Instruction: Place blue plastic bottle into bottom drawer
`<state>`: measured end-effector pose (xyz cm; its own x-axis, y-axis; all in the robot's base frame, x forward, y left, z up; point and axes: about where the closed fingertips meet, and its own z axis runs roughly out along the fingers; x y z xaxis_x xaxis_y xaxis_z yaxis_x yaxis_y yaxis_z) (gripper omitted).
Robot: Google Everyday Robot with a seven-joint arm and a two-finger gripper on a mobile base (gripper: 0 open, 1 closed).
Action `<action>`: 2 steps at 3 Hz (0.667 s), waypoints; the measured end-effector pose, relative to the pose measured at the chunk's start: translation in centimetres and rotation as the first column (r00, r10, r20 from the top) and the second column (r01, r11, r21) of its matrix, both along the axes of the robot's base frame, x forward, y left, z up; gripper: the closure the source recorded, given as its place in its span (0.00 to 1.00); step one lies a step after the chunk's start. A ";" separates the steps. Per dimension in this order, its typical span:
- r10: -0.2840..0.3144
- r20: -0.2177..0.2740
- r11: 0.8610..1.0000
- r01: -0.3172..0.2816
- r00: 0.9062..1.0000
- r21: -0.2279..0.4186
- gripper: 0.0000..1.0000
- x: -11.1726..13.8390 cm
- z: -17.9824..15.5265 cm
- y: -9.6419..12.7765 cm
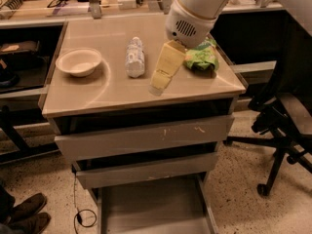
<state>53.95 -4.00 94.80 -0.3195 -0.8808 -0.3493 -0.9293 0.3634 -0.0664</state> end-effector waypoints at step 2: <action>0.041 -0.031 0.999 -0.040 0.999 0.026 0.00 2.0 -0.3 2.5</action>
Offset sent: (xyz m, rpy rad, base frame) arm 0.0153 0.0196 -0.0033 0.0169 0.0341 0.0347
